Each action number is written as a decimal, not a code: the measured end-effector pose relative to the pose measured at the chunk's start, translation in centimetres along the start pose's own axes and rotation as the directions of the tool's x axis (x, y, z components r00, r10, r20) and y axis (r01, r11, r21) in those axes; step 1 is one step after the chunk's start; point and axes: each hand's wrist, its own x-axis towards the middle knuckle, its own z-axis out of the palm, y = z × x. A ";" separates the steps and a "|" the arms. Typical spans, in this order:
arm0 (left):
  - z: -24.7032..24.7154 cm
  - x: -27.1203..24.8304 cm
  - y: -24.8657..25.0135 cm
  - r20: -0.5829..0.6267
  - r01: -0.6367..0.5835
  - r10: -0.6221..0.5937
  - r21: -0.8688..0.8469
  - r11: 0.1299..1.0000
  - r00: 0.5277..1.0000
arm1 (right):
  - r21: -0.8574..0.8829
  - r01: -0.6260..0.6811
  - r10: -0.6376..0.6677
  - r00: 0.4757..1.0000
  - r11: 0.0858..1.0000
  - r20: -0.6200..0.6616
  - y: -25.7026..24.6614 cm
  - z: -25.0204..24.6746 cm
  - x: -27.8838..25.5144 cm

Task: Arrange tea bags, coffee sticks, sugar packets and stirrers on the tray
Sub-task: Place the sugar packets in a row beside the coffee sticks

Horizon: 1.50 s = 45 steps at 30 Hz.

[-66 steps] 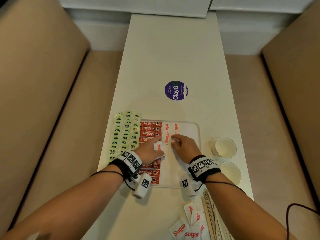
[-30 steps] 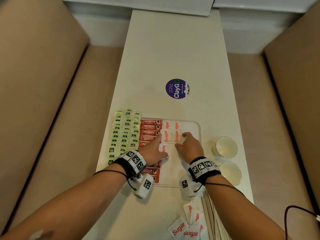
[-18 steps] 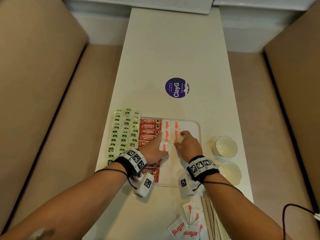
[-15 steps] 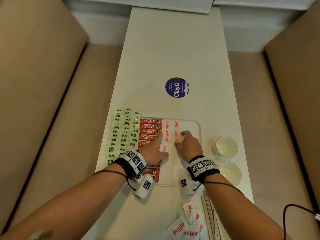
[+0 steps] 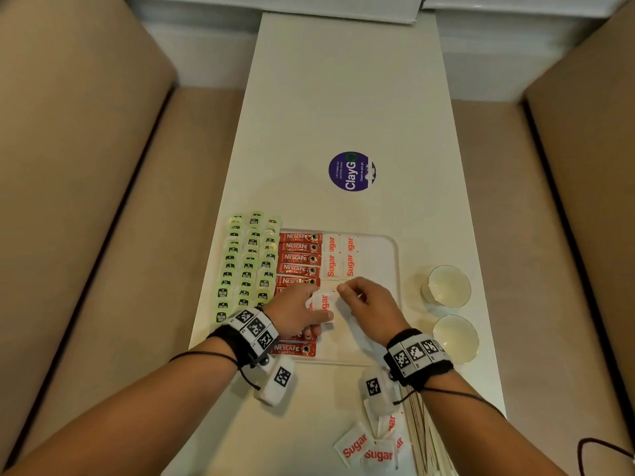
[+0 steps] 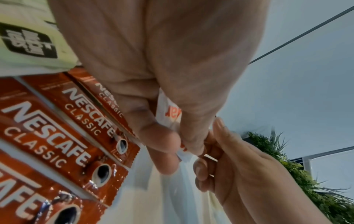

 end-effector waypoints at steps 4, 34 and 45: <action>0.0 -0.7 0.1 -0.015 -0.027 0.026 -0.018 0.999 1.000 | 0.046 0.030 -0.035 0.995 0.998 0.096 0.6 0.9 -1.4; 0.0 -3.0 -1.4 -0.149 0.122 -0.168 -0.276 0.953 0.975 | -0.205 -0.105 0.103 0.995 0.973 -0.016 1.0 1.1 2.0; -0.8 -3.1 -2.0 -0.221 0.082 -0.130 -0.217 0.973 0.966 | -0.253 -0.206 0.191 0.978 0.945 -0.081 0.2 2.1 3.1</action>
